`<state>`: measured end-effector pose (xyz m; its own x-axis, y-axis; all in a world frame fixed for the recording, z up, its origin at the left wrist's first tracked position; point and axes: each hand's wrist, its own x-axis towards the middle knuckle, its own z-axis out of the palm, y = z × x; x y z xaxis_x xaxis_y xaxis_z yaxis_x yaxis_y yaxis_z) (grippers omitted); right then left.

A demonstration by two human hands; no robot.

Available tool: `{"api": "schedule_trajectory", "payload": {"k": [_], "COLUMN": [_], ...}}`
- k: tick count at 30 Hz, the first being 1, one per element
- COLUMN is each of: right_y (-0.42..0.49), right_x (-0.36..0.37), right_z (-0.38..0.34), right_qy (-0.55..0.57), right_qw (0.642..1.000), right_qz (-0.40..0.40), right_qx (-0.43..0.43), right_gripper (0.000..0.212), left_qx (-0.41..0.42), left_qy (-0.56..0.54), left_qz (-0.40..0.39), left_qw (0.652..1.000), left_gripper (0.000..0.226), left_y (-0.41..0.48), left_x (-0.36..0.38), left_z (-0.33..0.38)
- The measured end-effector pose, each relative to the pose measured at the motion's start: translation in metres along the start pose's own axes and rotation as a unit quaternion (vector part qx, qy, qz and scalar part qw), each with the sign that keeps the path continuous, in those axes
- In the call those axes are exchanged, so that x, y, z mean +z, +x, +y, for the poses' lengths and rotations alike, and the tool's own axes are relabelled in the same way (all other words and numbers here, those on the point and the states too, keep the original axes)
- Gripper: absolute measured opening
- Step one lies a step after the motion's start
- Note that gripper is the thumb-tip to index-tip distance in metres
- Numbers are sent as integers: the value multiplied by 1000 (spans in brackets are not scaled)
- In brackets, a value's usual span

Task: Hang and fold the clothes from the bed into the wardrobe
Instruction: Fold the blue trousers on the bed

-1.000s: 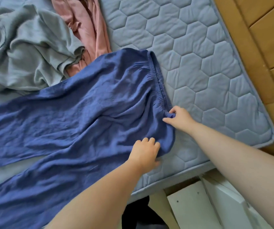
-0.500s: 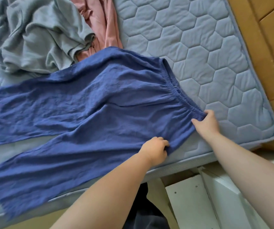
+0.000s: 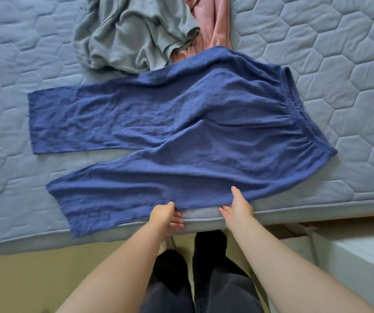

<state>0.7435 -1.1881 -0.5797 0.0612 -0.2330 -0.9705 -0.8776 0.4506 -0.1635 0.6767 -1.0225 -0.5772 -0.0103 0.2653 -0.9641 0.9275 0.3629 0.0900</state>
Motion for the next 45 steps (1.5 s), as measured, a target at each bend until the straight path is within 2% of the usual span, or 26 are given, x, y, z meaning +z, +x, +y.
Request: {"api": "schedule_trajectory", "payload": {"k": [3, 4, 6, 8, 10, 13, 17, 19, 23, 27, 29, 31, 33, 35, 37, 39, 42, 43, 45], "right_y": [-13, -16, -22, -28, -35, -40, -50, -56, -78, -103, -116, -127, -137, -144, -151, -161, -170, -169, -163], "right_x": [26, 33, 44, 53, 60, 70, 91, 97, 98, 104, 115, 132, 151, 174, 200, 227, 267, 278, 299], "right_z": [42, 54, 77, 98, 116, 127, 113, 107, 110, 102, 91, 76, 56, 33, 9, -15, -51, -60, -72], "right_qy": [12, 3, -30, -92, -152, -124, 53, 86, 6, -15, -3, -15, -39, -67, -128, -185, -218, -219, -212], "right_qw": [995, 992, 988, 986, 983, 986, 994, 991, 991, 983, 978, 974, 971, 969, 963, 955, 944, 940, 930], "right_qz": [-90, -109, -138, -133, -98, -108, -91, -100, -98, -3, 10, 11, -1, -21, -57, -85, -106, -123, -172], "right_qx": [50, 57, 57, 27, -20, -18, 15, -8, -87, -183, -208, -224, -235, -236, -229, -216, -225, -231, -247], "right_gripper": [72, 70, 61, 53, 49, 53, 38, 37, 37, 28, 28, 31, 30, 27, 17, 15, 17, 19, 24], "left_qx": [-49, -53, -34, -13, -10, 1, 43, 54, 74, 100, 120, 130, 141, 150, 153, 167, 184, 198, 249], "left_qy": [-183, -272, -431, -523, -566, -593, -593, -586, -584, -545, -524, -467, -427, -444, -488, -492, -469, -487, -535], "left_qz": [26, 15, 6, 16, 22, 29, 61, 87, 133, 193, 225, 276, 293, 257, 188, 125, 77, 49, -42], "left_qw": [982, 961, 901, 852, 824, 805, 802, 804, 797, 810, 813, 830, 844, 845, 838, 845, 860, 849, 806], "left_gripper": [21, 21, 36, 41, 35, 30, 32, 28, 27, 30, 33, 35, 37, 33, 25, 31, 40, 40, 43], "left_y": [5, 9, 12, 15, 18, 25, 30, 32, 24, 15, 11, 8, 5, 6, 2, -2, -10, -11, -12], "left_x": [-46, -60, -83, -106, -130, -171, -225, -248, -280, -291, -293, -296, -301, -307, -319, -332, -342, -341, -336], "left_z": [-13, -15, -18, -18, -18, -20, -26, -32, -40, -26, -9, 13, 43, 82, 127, 173, 233, 249, 269]}}
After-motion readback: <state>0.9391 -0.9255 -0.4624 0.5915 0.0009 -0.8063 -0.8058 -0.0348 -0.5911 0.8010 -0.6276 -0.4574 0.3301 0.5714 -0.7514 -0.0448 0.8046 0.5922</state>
